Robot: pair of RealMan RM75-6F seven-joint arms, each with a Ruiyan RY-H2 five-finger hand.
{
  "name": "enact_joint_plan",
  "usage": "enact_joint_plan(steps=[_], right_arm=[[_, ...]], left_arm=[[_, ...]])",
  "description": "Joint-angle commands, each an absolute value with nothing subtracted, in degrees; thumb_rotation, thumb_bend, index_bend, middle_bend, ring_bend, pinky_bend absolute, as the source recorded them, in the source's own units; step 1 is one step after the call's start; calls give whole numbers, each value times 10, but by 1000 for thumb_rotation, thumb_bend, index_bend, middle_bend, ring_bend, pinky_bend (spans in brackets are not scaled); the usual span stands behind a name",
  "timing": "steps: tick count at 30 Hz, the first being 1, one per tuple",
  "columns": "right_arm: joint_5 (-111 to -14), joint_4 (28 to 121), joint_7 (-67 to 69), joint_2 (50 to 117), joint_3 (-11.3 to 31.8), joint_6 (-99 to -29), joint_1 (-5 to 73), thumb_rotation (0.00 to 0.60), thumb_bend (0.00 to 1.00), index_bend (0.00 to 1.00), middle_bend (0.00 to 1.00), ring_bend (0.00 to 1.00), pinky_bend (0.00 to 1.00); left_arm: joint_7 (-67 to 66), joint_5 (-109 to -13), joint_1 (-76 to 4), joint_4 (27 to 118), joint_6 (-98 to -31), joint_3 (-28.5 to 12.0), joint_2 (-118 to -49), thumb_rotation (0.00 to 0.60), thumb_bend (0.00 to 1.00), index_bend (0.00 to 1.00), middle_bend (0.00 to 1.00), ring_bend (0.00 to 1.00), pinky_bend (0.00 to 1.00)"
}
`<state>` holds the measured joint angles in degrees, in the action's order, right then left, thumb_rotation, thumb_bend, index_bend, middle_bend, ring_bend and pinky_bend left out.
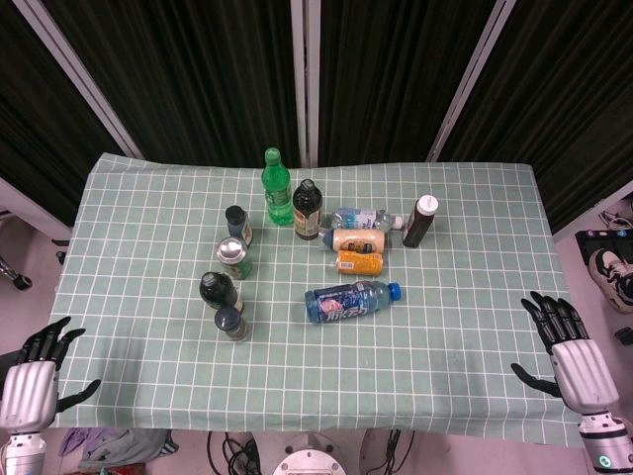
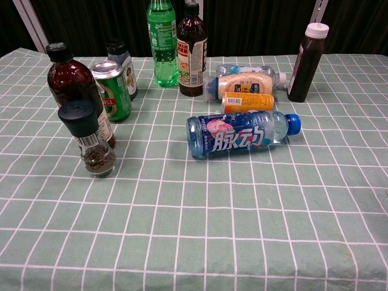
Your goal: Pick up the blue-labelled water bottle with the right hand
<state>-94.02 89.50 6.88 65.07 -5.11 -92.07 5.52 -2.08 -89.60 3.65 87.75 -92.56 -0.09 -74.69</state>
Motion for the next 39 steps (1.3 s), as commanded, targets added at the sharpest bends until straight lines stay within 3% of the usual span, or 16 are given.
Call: enact_joint_plan(steps=[1,8,11,18,24,31,39], right_arm=[[-942,894,70,653,-46,-912,59,600,95,0,0,0,14],[-962,914,47,647,-34,-865,92,600,96,0,0,0,14],[-974,942,21,643,-18,-812,136,600,94,0,0,0,14],[-912,987,-75,691,55,-588,292,600,95,0,0,0,20],[-841,934,-107,780,94,-449,398,600,94,0,0,0,20],[-784,860,-159,862,105,-390,463,600,107,0,19,0,21],[-733,804,-190,906,94,-371,489,600,184,19,152,0,42]], left_arm=[[-20,-894,35,877,-923,-1,-749,600,0,241,110,113,160],[-23,-897,36,877,-926,1,-750,600,0,241,110,113,160],[-23,-897,36,880,-929,-1,-750,600,0,241,110,113,160],[-24,-889,38,883,-927,0,-747,600,0,241,110,113,160],[-20,-873,43,880,-921,0,-745,600,0,241,110,113,160],[-15,-863,44,877,-915,-1,-746,600,0,241,110,113,160],[-4,-855,50,867,-915,0,-748,600,0,241,110,113,160]])
